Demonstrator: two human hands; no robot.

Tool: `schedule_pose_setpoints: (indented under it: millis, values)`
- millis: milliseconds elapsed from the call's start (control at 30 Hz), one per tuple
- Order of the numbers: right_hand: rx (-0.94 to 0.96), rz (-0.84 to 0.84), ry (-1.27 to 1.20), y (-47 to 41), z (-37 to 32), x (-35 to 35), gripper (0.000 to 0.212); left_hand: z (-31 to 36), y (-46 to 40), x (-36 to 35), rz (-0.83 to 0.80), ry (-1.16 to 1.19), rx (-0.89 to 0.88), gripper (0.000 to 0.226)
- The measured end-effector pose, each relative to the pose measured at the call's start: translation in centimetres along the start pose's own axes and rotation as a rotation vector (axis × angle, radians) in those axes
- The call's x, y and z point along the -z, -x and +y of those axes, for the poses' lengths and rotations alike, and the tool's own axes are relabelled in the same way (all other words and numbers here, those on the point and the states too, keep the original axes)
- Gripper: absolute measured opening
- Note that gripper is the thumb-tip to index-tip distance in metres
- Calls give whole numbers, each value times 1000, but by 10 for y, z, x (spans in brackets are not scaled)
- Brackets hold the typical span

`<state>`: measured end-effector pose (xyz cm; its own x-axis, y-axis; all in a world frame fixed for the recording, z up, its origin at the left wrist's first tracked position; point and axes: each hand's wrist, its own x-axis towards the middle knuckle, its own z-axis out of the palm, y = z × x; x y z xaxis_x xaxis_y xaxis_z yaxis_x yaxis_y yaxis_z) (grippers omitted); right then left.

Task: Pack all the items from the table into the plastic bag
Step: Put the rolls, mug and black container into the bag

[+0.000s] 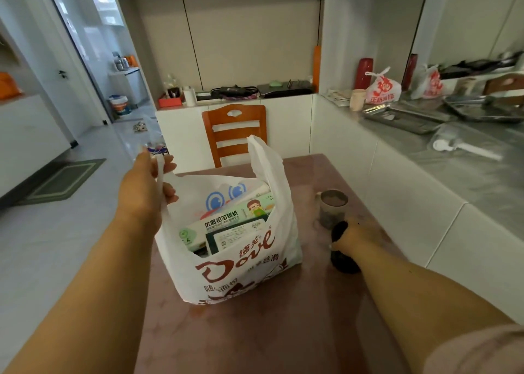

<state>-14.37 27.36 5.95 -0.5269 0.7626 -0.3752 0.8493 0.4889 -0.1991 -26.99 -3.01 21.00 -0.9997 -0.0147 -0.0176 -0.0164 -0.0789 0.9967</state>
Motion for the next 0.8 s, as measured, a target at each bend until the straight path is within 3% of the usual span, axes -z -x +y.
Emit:
schedule_pose_setpoints:
  millis: [200, 333, 433, 500, 567, 667, 733, 800]
  values:
    - [94, 64, -515, 16, -18, 10, 84, 0, -1, -4, 11, 23, 16, 56]
    - [186, 460, -651, 53, -49, 50, 59, 3, 0, 0, 19, 24, 18, 53]
    - [459, 653, -975, 100, -81, 90, 54, 6, 1, 6, 30, 1, 13, 56]
    - [771, 510, -1134, 128, -106, 102, 47, 9, 2, 10, 45, 15, 36, 58]
    - [940, 260, -1066, 146, -136, 97, 39, 11, 3, 14, 55, 50, 56, 59]
    - [825, 4, -711, 144, -172, 61, 32, 13, 5, 19, 41, 84, 75, 60]
    - [705, 0, -260, 137, -179, 36, 33, 13, 6, 21, 41, 67, 72, 60]
    - [721, 178, -140, 132, -173, 29, 30, 12, 6, 20, 43, 40, 70, 59]
